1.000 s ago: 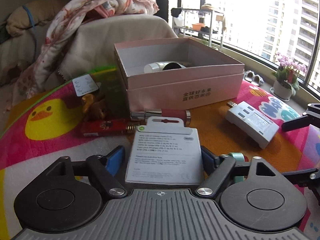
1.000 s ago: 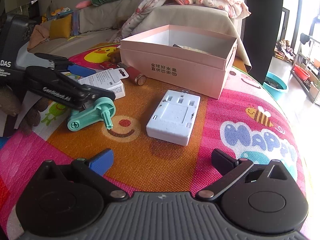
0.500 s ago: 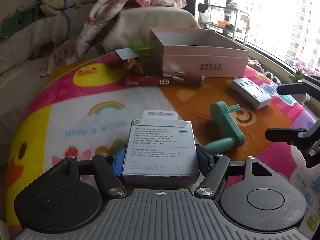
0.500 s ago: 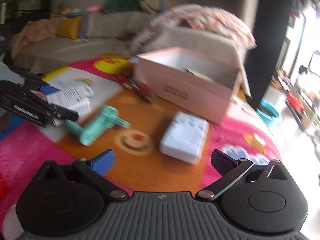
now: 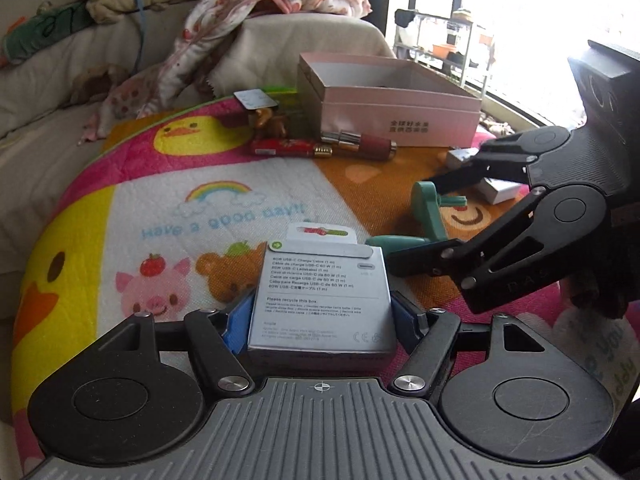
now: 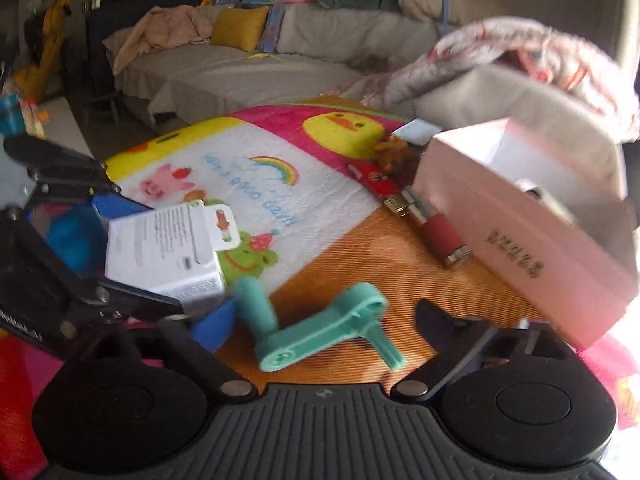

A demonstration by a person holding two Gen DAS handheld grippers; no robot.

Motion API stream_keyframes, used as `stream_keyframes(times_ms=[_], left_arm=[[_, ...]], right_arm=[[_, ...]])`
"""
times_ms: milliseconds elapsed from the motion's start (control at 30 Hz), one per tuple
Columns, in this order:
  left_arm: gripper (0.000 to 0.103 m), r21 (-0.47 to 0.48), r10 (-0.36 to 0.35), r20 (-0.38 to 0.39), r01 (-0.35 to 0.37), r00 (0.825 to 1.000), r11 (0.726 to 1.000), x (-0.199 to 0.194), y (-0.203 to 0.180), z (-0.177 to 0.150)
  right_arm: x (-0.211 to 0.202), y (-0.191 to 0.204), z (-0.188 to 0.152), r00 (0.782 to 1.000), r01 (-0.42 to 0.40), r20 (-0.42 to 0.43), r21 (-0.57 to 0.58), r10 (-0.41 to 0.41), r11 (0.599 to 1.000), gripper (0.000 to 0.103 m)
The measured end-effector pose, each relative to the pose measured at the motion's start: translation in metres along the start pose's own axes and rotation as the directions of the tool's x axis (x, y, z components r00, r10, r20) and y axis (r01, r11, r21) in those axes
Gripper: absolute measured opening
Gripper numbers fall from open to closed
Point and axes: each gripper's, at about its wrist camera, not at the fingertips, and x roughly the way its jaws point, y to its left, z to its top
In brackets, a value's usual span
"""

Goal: Organize rigid objects
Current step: 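Grasp the teal crank toy with the right gripper while the left carries the package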

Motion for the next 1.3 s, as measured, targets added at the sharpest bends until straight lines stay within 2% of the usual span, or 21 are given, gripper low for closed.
stream_keyframes(times_ms=[33, 167, 300, 400, 467, 633, 700, 767, 1000, 1067, 1133, 1167, 1233, 1300], left_arm=[[0.075, 0.005, -0.005, -0.005, 0.005, 1.000, 1.000, 0.001, 0.000, 0.002], [0.075, 0.047, -0.008, -0.015, 0.009, 1.000, 0.999, 0.004, -0.002, 0.012], [0.076, 0.077, -0.004, -0.068, 0.009, 0.998, 0.997, 0.017, -0.004, 0.017], [0.077, 0.072, -0.018, -0.049, 0.022, 0.999, 0.997, 0.017, -0.002, 0.012], [0.077, 0.048, -0.030, -0.036, 0.032, 0.999, 0.998, 0.014, 0.002, 0.007], [0.075, 0.033, 0.020, -0.001, -0.020, 1.000, 0.999, 0.006, -0.004, 0.000], [0.074, 0.022, 0.032, 0.010, -0.032, 0.999, 0.999, 0.005, -0.005, 0.000], [0.074, 0.032, 0.029, 0.036, -0.030, 0.999, 0.999, 0.004, -0.006, 0.000], [0.074, 0.077, -0.018, 0.115, 0.009, 0.993, 0.997, -0.019, -0.013, 0.006], [0.074, 0.069, -0.058, 0.168, 0.047, 0.984, 0.997, -0.034, -0.016, 0.019], [0.074, 0.075, -0.087, 0.249, 0.070, 0.965, 0.995, -0.049, -0.019, 0.044], [0.074, 0.093, -0.088, 0.287, 0.063, 0.954, 0.994, -0.054, -0.023, 0.061], [0.074, 0.148, -0.047, 0.321, -0.002, 0.946, 0.989, -0.052, -0.038, 0.100], [0.074, 0.188, -0.026, 0.364, -0.046, 0.931, 0.981, -0.038, -0.050, 0.140]], right_arm=[[-0.001, 0.001, 0.000, 1.000, -0.015, -0.006, 0.010, 0.015, 1.000, 0.078], [-0.007, 0.005, -0.008, 1.000, 0.011, 0.000, 0.017, -0.011, 1.000, 0.073], [-0.018, 0.003, -0.016, 1.000, 0.011, -0.005, 0.042, -0.011, 0.999, 0.073], [-0.023, 0.001, -0.022, 1.000, 0.016, -0.002, 0.059, -0.016, 0.998, 0.076], [-0.023, 0.001, -0.023, 0.999, 0.042, 0.002, 0.066, -0.043, 0.997, 0.085], [-0.013, 0.003, -0.017, 0.999, 0.037, 0.022, 0.072, -0.039, 0.997, 0.085], [-0.010, 0.005, -0.014, 0.999, 0.023, 0.022, 0.057, -0.024, 0.998, 0.081], [-0.009, 0.006, -0.011, 1.000, 0.005, 0.013, 0.048, -0.006, 0.999, 0.072], [-0.034, 0.006, -0.020, 0.996, 0.078, -0.035, 0.047, -0.077, 0.996, 0.070], [-0.051, 0.002, -0.027, 0.996, 0.092, -0.028, 0.059, -0.091, 0.994, 0.070], [-0.075, -0.005, -0.027, 0.993, 0.116, 0.009, 0.074, -0.117, 0.991, 0.070], [-0.087, -0.010, -0.023, 0.990, 0.131, 0.035, 0.088, -0.135, 0.987, 0.070], [-0.110, -0.025, -0.010, 0.976, 0.183, 0.092, 0.126, -0.195, 0.975, 0.070], [-0.127, -0.039, 0.005, 0.949, 0.254, 0.155, 0.144, -0.275, 0.956, 0.070]])
